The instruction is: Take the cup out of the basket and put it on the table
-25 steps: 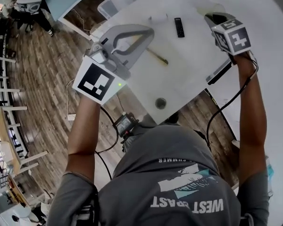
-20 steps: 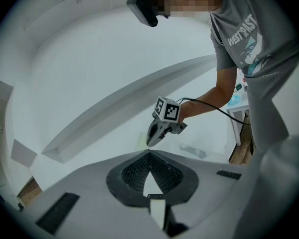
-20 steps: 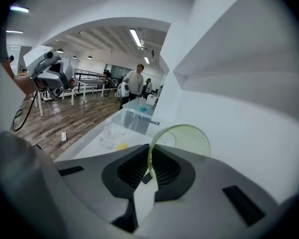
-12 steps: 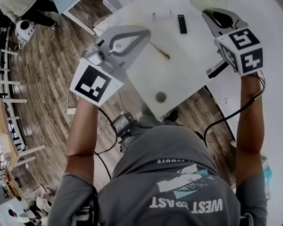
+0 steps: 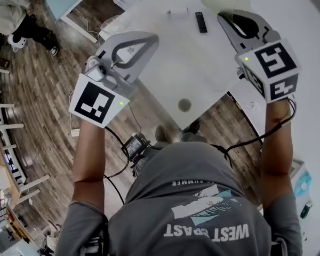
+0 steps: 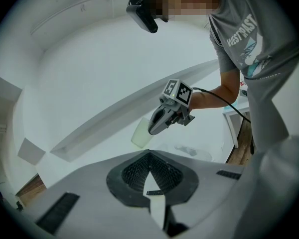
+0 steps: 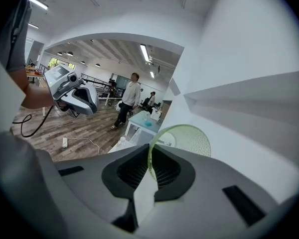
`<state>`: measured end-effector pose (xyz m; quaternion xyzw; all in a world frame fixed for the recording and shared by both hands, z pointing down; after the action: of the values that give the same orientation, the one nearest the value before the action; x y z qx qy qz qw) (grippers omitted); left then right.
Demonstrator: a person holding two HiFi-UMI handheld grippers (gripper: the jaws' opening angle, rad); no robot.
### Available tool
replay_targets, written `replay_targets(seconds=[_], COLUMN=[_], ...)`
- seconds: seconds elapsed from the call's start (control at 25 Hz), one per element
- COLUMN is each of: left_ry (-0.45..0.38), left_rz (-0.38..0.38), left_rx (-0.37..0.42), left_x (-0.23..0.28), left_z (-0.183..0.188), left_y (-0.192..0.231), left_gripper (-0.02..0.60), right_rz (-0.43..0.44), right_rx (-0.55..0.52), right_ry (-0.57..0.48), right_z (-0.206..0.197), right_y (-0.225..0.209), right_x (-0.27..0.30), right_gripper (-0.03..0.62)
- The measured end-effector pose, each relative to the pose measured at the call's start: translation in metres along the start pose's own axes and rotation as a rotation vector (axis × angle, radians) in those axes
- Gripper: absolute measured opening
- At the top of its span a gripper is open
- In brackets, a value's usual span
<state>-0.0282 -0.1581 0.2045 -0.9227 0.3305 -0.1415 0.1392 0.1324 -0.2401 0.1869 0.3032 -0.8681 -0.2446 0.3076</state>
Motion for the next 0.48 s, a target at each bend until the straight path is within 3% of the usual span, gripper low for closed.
replay_targets(seconds=[0.48], left_ry=[-0.043], left_rz=[-0.036], left_rx=[-0.036], left_x=[-0.071], left_z=[-0.035], left_y=[0.005], left_gripper=[0.009], right_rz=[-0.002], right_rx=[-0.014], right_ry=[0.022], right_z=[0.059], right_y=[0.079], right_x=[0.007], right_gripper=[0.028])
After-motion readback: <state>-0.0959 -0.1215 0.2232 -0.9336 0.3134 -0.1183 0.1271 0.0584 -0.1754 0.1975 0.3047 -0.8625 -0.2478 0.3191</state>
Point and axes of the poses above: the fingertips, and each gripper's own axes: x forward along the fingers, y to its left, z out of its top, the point moved 4 cm from there along -x, backward along the fingers, and after that the axes turned 15 degrees about -x, right-handed, at the moved point
